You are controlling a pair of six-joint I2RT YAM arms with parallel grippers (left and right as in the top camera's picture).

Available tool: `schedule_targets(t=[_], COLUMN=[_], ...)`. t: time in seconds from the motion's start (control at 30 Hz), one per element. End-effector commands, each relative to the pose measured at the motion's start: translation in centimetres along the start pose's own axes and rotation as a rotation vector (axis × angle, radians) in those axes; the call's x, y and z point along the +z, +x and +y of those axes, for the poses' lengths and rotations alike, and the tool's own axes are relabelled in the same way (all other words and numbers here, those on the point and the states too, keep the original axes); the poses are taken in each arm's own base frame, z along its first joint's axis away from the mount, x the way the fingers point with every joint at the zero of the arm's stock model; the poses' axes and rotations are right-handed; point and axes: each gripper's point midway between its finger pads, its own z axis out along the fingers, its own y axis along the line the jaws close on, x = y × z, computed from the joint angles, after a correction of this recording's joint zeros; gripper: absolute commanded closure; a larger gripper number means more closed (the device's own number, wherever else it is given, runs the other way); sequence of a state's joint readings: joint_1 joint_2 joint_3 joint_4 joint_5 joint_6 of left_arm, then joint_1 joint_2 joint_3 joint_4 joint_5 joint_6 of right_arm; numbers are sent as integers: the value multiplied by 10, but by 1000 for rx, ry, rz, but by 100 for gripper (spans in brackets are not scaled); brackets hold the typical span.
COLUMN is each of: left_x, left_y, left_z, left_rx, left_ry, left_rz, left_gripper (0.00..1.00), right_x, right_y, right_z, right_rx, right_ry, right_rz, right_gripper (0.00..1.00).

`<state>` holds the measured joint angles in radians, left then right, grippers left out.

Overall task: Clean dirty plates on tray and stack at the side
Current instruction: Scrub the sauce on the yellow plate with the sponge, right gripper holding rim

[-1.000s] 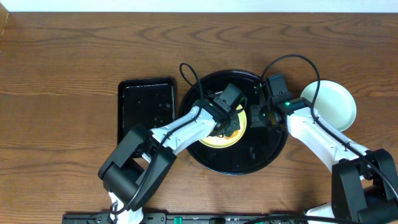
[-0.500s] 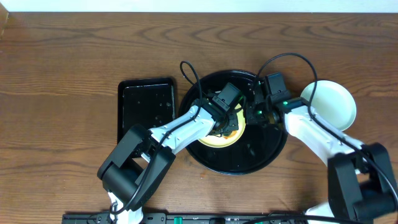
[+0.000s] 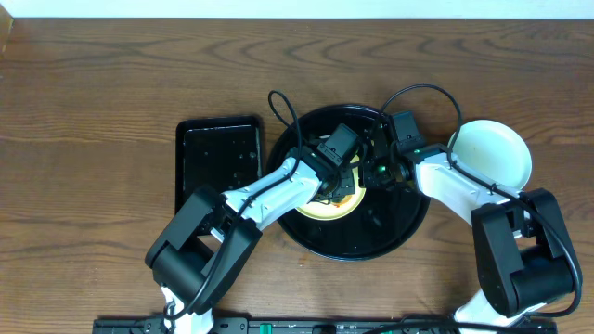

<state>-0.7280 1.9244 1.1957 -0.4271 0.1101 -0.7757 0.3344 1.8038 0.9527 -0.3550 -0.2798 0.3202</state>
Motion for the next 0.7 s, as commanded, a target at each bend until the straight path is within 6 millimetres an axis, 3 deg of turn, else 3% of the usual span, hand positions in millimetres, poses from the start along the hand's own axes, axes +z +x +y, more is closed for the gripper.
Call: schedule_targets(t=[0.0,0.1,0.2,0.4,0.67], left_x=[-7,-11,-10,-22,-73], left_y=[-23,-33,-38,-26,-58], left_z=[36,64,70,36,3], left_rx=[-8,-50,-30,258,341], left_ry=[-151,-230,-184,48,160], left_rz=[-95,-107,-55,66,-131], left_gripper=[92,92,92,93,92], right_x=[8,8,8,8,8], right_y=[9,10,10,10,9], right_z=[-14,-15,-15,-15,-15], right_rx=[38,40,40,40,40], right_ry=[62,63,63,62,62], right_rz=[32,35,35,35,35], right_gripper=[99,99,99,99,99])
